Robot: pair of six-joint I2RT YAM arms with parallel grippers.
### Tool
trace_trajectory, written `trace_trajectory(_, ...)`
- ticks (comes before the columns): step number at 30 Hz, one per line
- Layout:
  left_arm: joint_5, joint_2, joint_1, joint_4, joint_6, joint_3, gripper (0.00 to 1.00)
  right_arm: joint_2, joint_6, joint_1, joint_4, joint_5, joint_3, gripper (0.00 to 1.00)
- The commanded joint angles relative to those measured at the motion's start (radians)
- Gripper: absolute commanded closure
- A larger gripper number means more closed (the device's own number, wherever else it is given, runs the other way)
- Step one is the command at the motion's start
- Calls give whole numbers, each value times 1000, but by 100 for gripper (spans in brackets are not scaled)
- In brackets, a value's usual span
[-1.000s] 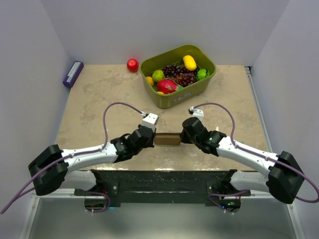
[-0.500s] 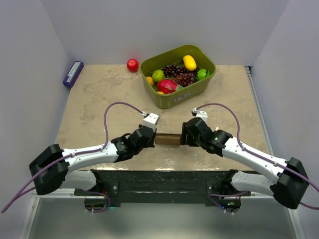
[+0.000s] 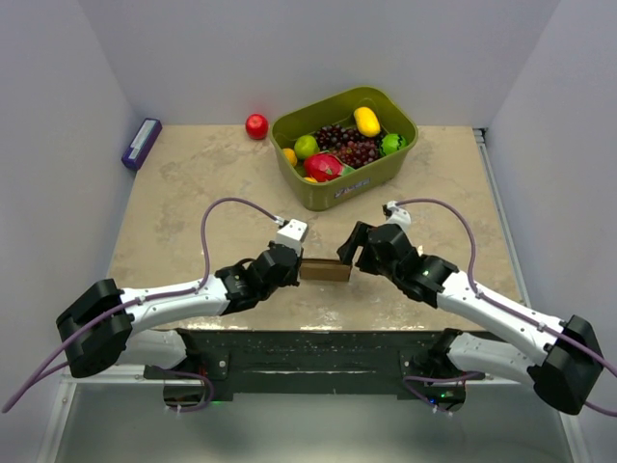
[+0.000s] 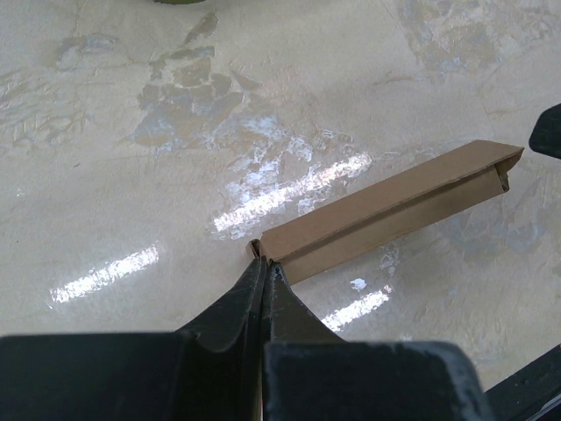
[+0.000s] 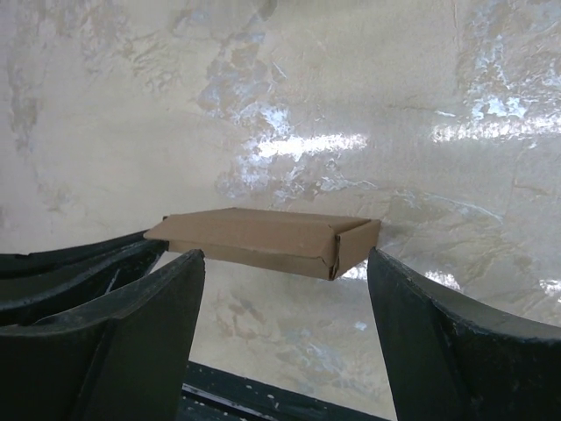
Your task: Fold the paper box
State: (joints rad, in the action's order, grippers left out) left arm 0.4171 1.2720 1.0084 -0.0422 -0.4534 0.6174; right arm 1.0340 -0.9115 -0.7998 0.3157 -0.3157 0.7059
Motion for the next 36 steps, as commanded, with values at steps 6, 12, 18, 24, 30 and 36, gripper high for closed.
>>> trace_trajectory(6,-14,35,10,93,-4,1,100,32,-99,5,-116,-5,-68,25)
trace_trajectory(12,-15,36,12,90,-2,4,100,37,-121,5,-133,-16,-111,26)
trace_trajectory(18,-15,36,13,94,-2,4,100,44,-122,5,-136,-26,-121,28)
trace_trajectory(24,-14,36,16,94,-2,4,100,37,-138,5,-151,-26,-152,29)
trace_trajectory(30,-14,35,21,93,-1,4,100,34,-148,5,-156,-25,-169,34)
trace_trajectory(36,-8,35,24,94,1,2,100,5,-155,5,-152,-14,-160,33)
